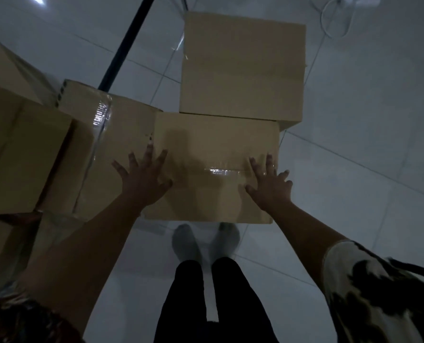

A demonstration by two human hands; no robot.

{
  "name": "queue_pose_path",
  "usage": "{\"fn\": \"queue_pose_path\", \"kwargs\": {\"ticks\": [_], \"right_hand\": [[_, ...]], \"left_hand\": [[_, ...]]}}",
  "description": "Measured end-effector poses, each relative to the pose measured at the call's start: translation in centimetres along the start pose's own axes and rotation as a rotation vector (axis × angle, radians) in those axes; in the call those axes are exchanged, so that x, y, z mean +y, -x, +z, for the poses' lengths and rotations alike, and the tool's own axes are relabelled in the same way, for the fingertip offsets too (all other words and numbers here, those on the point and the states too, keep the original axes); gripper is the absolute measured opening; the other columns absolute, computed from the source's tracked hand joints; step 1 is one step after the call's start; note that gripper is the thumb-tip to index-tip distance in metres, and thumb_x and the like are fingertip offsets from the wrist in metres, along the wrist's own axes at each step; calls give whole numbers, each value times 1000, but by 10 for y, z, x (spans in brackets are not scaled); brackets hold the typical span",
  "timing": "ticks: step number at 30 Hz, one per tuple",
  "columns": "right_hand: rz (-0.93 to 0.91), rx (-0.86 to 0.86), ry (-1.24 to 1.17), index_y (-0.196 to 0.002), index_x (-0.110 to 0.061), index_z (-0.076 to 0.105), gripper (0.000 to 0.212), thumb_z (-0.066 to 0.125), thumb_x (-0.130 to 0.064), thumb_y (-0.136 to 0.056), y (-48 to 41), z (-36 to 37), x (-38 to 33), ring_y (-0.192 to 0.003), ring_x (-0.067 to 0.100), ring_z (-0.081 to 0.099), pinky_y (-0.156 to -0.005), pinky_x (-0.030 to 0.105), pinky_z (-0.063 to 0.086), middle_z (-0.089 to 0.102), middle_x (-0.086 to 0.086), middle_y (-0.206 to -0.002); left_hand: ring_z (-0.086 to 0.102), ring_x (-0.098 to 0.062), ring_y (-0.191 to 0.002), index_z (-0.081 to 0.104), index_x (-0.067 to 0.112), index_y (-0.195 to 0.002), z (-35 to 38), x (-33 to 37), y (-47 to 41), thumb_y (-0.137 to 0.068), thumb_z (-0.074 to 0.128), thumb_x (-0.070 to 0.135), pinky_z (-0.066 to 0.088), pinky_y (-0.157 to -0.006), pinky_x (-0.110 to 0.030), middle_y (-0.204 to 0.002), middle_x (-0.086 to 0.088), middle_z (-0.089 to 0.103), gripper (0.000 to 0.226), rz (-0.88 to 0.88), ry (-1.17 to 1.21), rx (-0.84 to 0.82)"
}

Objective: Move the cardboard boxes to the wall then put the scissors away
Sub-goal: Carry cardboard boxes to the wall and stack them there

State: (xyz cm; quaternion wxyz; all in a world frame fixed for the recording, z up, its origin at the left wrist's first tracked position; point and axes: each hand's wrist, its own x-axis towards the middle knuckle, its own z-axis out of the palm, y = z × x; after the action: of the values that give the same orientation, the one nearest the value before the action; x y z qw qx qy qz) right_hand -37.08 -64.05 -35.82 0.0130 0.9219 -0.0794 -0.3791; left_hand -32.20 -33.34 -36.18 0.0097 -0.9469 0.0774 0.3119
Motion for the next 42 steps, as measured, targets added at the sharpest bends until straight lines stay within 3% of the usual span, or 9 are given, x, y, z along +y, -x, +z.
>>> {"fn": "queue_pose_path", "kwargs": {"ticks": [6,9,15,20,27,30,33,37,42], "right_hand": [[-49,16,34,-151,-44,-14,80,37,-67,-93,-33,20,10,-140,57,10,-105,61,33,-23,3,-161],[-52,24,40,-150,-45,-17,82,34,-72,-90,-39,27,13,-140,58,10,-103,62,34,-27,1,-159],[-84,103,-70,-146,-48,-23,88,33,-78,-85,-47,51,19,-137,58,15,-97,63,41,-37,-3,-155],[-97,151,-300,-146,-53,-17,92,35,-84,-77,-59,68,16,-130,47,22,-94,52,40,-37,-5,-155],[-81,147,-455,-147,-54,-8,105,67,-66,-75,-55,58,9,-133,45,18,-97,52,38,-28,-7,-158],[-80,134,-497,-146,-57,-6,105,70,-63,-74,-45,59,12,-137,43,15,-101,54,34,-26,-9,-158],[-79,124,-542,-145,-59,-6,103,65,-70,-71,-28,62,16,-141,43,12,-106,57,28,-26,-8,-159],[-49,157,-595,-146,-58,-4,101,57,-78,-68,15,49,30,-141,43,14,-105,56,28,-26,-7,-159],[8,198,-648,-148,-57,0,99,64,-70,-75,85,10,59,-140,42,15,-104,56,30,-23,-8,-160]], "left_hand": [[1,-50,-144,-23,40,-146,33,-11,-30,-85,42,72,4,-103,-78,-160,-2,-22,94,49,35,-51],[0,-51,-143,-15,44,-149,43,-15,-40,-82,43,74,7,-103,-78,-159,-1,-25,93,93,53,-87],[11,-49,-142,-15,54,-145,65,-27,-56,-70,32,81,32,-98,-71,-156,5,-31,92,201,194,-47],[17,-53,-139,-8,32,-153,59,-6,-55,-63,29,84,31,-104,-60,-154,-7,-32,110,253,246,-31],[-2,-42,-147,-14,35,-152,61,-6,-59,-62,33,86,22,-109,-62,-156,-11,-31,113,259,259,-31],[-6,-37,-148,-11,35,-152,48,-5,-52,-62,31,89,20,-109,-64,-157,-13,-28,114,292,222,-15],[16,-52,-138,-13,43,-150,25,2,-35,-53,28,92,29,-106,-58,-155,-3,-34,115,251,167,-48],[29,-51,-128,-12,45,-150,-16,17,-4,-49,27,93,39,-98,-54,-154,1,-36,117,274,88,-6],[30,-49,-125,-13,48,-148,-76,50,46,-48,33,90,37,-97,-53,-152,5,-37,118,298,90,-3]]}}
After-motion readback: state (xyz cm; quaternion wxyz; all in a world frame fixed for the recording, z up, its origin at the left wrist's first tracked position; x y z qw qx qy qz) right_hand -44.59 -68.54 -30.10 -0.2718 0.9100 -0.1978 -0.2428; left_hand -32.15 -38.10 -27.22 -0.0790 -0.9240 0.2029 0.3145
